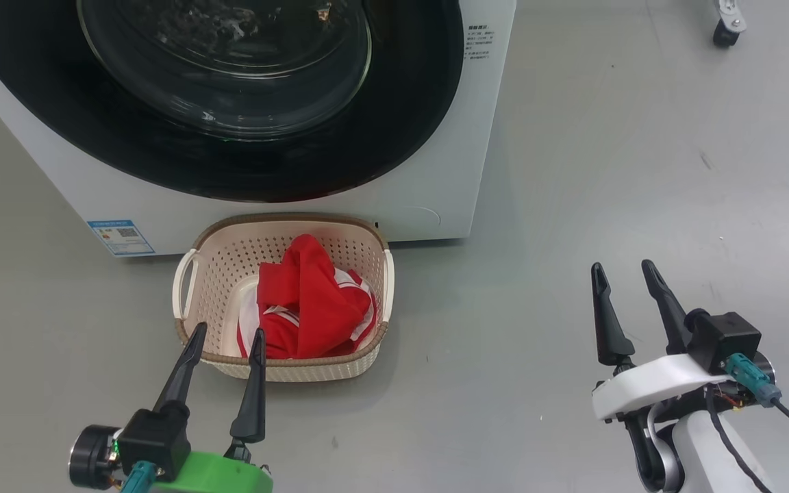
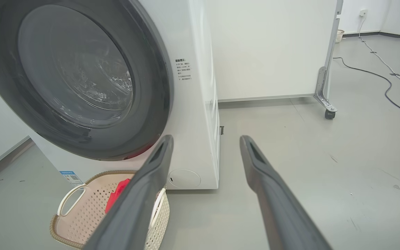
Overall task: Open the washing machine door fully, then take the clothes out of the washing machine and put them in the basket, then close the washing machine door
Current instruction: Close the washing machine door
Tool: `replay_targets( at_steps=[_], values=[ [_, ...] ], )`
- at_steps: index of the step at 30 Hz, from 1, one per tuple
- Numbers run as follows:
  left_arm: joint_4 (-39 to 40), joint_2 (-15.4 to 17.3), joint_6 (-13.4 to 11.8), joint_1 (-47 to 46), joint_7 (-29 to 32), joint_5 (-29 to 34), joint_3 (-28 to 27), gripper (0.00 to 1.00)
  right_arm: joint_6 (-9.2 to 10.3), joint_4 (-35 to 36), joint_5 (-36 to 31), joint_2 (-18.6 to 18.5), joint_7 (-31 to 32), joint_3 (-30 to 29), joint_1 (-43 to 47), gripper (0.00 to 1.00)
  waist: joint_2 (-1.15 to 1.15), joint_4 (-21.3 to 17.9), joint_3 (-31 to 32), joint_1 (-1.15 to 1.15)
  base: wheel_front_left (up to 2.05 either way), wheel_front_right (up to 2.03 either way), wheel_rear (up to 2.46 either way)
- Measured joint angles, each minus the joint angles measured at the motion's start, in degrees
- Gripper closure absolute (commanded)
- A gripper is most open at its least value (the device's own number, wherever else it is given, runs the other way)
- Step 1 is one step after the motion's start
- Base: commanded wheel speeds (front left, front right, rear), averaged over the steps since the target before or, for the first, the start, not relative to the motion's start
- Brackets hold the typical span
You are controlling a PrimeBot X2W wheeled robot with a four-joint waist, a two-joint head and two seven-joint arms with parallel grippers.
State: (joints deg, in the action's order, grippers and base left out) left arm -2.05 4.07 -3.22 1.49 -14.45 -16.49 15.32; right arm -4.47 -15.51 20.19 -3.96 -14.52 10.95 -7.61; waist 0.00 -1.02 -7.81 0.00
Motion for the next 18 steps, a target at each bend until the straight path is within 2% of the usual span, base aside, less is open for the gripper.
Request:
replay_targets(
  at_steps=[18],
  values=[
    [-0.12, 0.01, -0.09, 3.33, 0.0, 0.0, 0.33, 0.0, 1.6, 5.59, -1.18, 0.44, 0.0, 0.92, 8.47, 0.0, 0.0, -1.93, 4.23, 0.0, 0.0, 0.0, 0.0]
  ],
)
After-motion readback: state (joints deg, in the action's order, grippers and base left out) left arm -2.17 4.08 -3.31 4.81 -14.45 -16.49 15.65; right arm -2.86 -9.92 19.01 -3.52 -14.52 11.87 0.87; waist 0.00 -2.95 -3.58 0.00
